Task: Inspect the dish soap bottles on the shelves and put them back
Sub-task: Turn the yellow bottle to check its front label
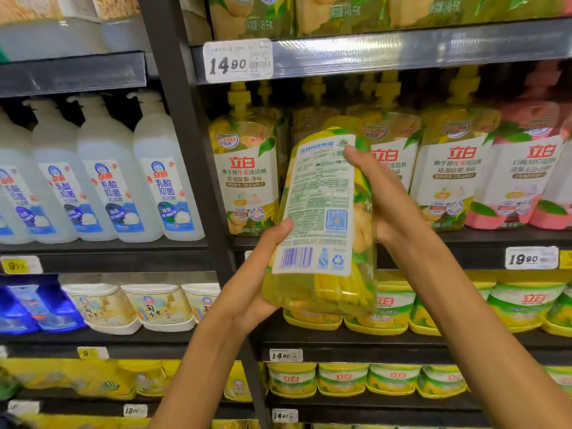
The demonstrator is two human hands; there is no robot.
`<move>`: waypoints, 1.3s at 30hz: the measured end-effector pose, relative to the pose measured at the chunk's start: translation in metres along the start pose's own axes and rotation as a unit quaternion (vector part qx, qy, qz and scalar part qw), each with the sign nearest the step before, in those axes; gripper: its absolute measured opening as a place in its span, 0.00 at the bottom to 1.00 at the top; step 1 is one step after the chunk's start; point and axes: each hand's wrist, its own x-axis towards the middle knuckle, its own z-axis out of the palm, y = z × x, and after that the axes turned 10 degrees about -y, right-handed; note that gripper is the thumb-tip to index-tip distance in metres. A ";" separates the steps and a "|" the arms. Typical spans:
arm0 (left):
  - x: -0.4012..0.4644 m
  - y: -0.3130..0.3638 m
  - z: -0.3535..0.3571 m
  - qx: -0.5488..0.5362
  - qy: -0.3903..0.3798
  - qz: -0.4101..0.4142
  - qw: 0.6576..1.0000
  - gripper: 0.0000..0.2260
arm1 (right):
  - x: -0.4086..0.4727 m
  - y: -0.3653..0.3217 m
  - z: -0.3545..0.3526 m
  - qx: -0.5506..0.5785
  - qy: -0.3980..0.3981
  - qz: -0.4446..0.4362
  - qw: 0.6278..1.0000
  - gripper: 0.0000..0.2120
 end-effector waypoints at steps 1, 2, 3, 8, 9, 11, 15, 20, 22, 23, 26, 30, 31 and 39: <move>0.003 -0.002 -0.003 0.019 0.020 -0.003 1.000 0.16 | -0.003 0.000 0.003 -0.012 0.019 -0.026 0.999 0.23; 0.006 -0.004 -0.005 0.040 0.040 -0.002 0.998 0.17 | -0.007 0.000 0.005 -0.032 0.038 -0.050 0.997 0.26; 0.009 -0.007 -0.005 0.063 0.058 0.002 0.996 0.18 | -0.010 0.001 0.007 -0.063 0.053 -0.069 0.994 0.29; 0.016 -0.029 -0.003 0.125 0.104 0.022 0.986 0.20 | -0.022 0.001 0.004 -0.095 0.004 -0.068 0.993 0.35; 0.017 -0.032 -0.005 0.116 0.104 0.019 0.988 0.21 | -0.023 0.001 0.000 -0.081 -0.016 -0.068 0.994 0.35; 0.019 -0.036 -0.010 0.098 0.100 0.008 0.990 0.24 | -0.024 0.004 -0.008 -0.056 -0.026 -0.069 0.996 0.35; 0.025 -0.037 -0.010 0.112 0.066 0.011 0.992 0.19 | -0.024 0.010 -0.009 0.040 -0.115 -0.030 0.992 0.36; 0.030 -0.030 -0.003 0.187 0.097 0.018 0.977 0.22 | -0.022 0.007 0.000 0.066 -0.075 -0.072 0.992 0.43; 0.028 -0.028 0.000 0.212 0.083 0.041 0.973 0.24 | -0.025 0.008 0.002 0.011 -0.028 -0.124 0.992 0.43; 0.026 -0.028 0.003 0.215 0.073 0.056 0.972 0.26 | -0.026 0.009 0.003 -0.017 -0.010 -0.145 0.989 0.45; 0.022 -0.039 0.006 0.227 0.070 0.101 0.966 0.32 | -0.031 0.014 0.011 -0.065 0.010 -0.150 0.987 0.51; 0.022 -0.046 0.006 0.137 0.052 0.089 0.985 0.31 | -0.035 0.009 0.005 -0.098 -0.016 -0.118 0.988 0.48; 0.022 -0.046 0.005 0.110 0.043 0.078 0.990 0.31 | -0.034 0.006 0.000 -0.106 -0.023 -0.114 0.988 0.45; 0.011 -0.032 0.011 0.105 -0.010 0.012 0.994 0.23 | -0.026 0.013 -0.013 0.012 -0.148 -0.087 0.985 0.24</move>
